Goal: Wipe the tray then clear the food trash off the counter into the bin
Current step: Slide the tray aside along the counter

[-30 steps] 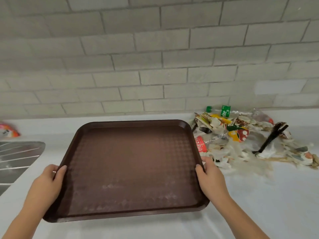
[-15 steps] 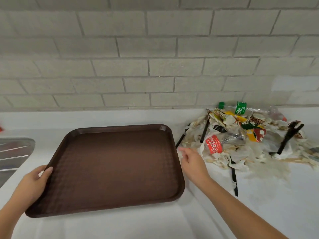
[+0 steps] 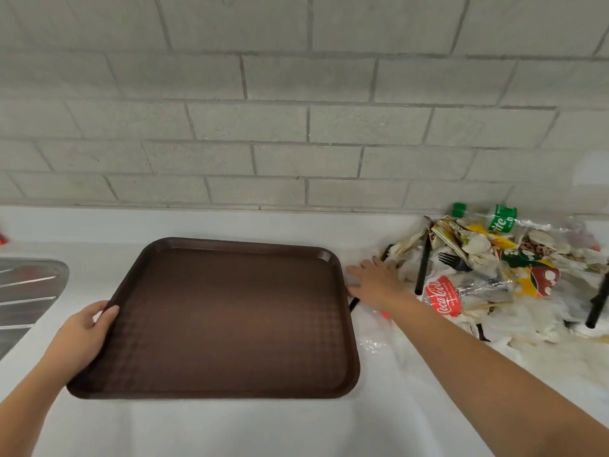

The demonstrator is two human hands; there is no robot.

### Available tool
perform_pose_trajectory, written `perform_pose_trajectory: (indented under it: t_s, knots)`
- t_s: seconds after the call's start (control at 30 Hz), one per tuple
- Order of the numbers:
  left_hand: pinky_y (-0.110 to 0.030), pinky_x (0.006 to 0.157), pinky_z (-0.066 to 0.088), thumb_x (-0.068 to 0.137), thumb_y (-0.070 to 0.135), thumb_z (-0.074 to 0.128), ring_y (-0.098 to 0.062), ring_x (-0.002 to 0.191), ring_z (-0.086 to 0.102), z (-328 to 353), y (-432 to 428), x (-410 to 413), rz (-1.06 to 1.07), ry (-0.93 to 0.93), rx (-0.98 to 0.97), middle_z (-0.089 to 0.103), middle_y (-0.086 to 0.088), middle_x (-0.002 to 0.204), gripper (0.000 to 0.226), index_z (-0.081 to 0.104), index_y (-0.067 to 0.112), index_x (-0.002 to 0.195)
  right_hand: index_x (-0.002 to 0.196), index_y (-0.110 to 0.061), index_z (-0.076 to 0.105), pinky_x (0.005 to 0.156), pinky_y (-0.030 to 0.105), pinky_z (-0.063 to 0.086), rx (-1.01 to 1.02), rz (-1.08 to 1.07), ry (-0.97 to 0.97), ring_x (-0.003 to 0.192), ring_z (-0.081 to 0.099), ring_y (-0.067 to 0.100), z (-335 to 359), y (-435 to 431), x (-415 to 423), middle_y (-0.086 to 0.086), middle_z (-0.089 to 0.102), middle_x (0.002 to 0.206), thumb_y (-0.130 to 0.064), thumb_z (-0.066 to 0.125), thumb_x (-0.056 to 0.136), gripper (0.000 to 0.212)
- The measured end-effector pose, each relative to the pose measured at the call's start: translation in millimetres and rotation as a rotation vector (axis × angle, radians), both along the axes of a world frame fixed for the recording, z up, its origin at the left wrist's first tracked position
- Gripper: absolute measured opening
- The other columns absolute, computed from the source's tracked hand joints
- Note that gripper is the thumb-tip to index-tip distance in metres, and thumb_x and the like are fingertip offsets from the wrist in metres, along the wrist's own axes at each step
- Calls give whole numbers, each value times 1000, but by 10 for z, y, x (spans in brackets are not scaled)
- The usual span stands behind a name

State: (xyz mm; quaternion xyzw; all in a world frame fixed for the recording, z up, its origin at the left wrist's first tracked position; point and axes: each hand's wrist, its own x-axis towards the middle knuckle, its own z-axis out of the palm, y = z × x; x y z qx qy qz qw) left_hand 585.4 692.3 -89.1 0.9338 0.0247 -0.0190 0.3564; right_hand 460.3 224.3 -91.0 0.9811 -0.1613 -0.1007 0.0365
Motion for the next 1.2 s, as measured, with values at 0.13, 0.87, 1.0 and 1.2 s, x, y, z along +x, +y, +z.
perform_pose_trajectory:
  t_s: [0.13, 0.87, 1.0, 1.2]
  knots:
    - [-45, 86, 44, 96, 28, 51, -39, 91, 61, 3, -156, 41, -20, 9, -9, 67, -21, 97, 27, 62, 10, 112, 126, -25, 53, 104, 44, 26, -102, -58, -48, 126, 40, 23, -67, -63, -110, 1, 51, 129, -45, 33, 97, 40]
    - [-41, 73, 42, 97, 26, 48, -44, 91, 58, -206, -537, 146, -73, -89, 249, 68, -24, 90, 30, 63, 2, 107, 129, -16, 57, 107, 36, 32, 158, 17, -334, 129, 45, 24, 38, -170, -899, 2, 52, 136, -40, 63, 86, 50]
    - [-39, 63, 41, 96, 24, 49, -34, 69, 49, -229, -587, 106, -46, -119, 343, 60, -22, 76, 31, 63, -3, 92, 135, -19, 49, 106, 34, 33, 172, -38, -346, 129, 44, 26, 69, -132, -890, 2, 45, 141, -44, 58, 89, 54]
    - [-53, 75, 48, 88, 22, 60, -48, 86, 52, -86, -786, 20, -42, -217, 558, 49, -27, 88, 32, 65, -7, 100, 135, -19, 49, 102, 38, 38, 228, -11, -332, 129, 42, 34, 167, -62, -1083, 9, 37, 148, -42, 60, 88, 54]
